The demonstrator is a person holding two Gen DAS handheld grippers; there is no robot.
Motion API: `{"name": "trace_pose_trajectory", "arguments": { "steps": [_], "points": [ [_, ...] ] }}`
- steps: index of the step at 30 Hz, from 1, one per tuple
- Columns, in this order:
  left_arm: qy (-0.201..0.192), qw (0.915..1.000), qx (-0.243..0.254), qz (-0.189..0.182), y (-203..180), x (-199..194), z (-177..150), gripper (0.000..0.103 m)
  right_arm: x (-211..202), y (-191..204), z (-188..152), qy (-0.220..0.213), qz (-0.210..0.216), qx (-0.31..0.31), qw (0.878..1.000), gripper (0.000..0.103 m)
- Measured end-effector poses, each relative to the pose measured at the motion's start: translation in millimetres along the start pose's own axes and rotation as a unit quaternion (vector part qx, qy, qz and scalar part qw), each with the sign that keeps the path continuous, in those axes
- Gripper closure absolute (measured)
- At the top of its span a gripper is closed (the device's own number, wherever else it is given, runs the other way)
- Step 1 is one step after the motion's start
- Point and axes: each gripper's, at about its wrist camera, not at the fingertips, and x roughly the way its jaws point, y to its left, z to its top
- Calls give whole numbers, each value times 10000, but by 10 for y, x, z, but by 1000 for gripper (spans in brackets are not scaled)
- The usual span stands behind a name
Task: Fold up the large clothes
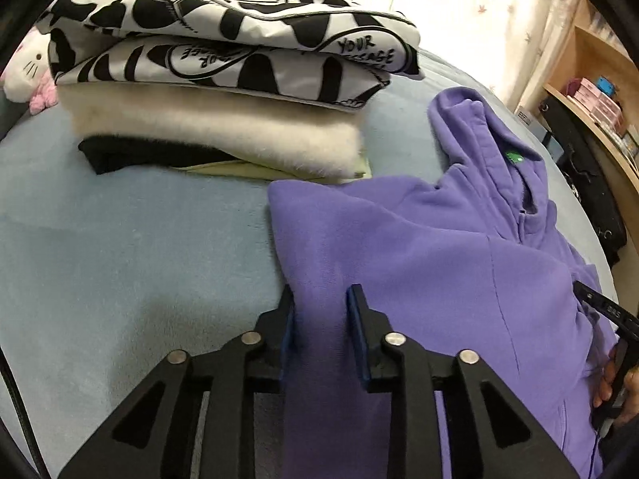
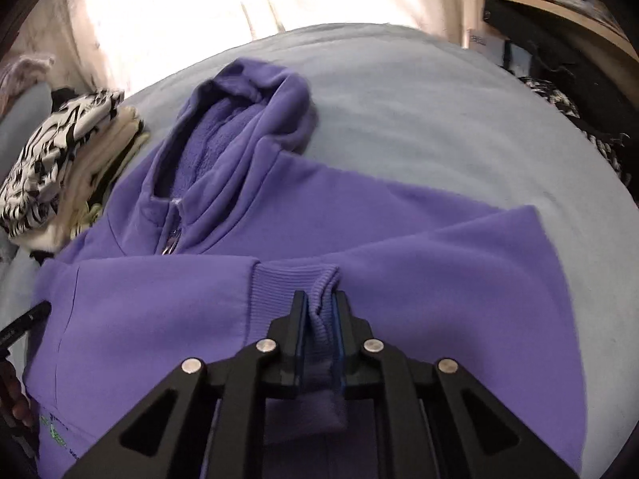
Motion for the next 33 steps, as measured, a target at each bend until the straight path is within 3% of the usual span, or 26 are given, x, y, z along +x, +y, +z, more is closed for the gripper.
{"name": "trace_pose_trajectory", "arguments": {
  "steps": [1,4,11,18,21,24,27,29,31,33],
  "points": [
    [9,10000,-31,39,16,-11,14,70,-28,-7,9,60,-155,-5,9999,79],
    [63,9998,-86,163,80,-86,33,63,-136,-43,13,153,-100,36,9998,76],
    [43,9967,393,704,-135,-395,15,63,-475,37,-123,12,49,81,10000,76],
    [-162,9952,965,-10,-828,-708,-182,63,-674,397,-268,-55,427,55,9991,76],
    [28,9951,951,-252,-1057,-684,-299,63,-701,675,-371,72,779,-253,9966,76],
    [318,9938,981,-425,-1237,-553,-493,63,-644,925,-509,214,833,-720,9937,76],
    [580,9929,1022,-199,-1256,-387,-687,63,-533,997,-616,414,627,-1014,9920,76],
    [581,9927,1047,167,-1186,-306,-762,59,-526,907,-639,345,393,-1038,9932,77],
    [621,9947,803,-150,-1043,-311,-754,59,-521,706,-617,302,16,-850,9959,80],
    [656,9949,728,-227,-1000,-320,-741,59,-498,437,-607,419,-16,-481,9980,78]
  ]
}}
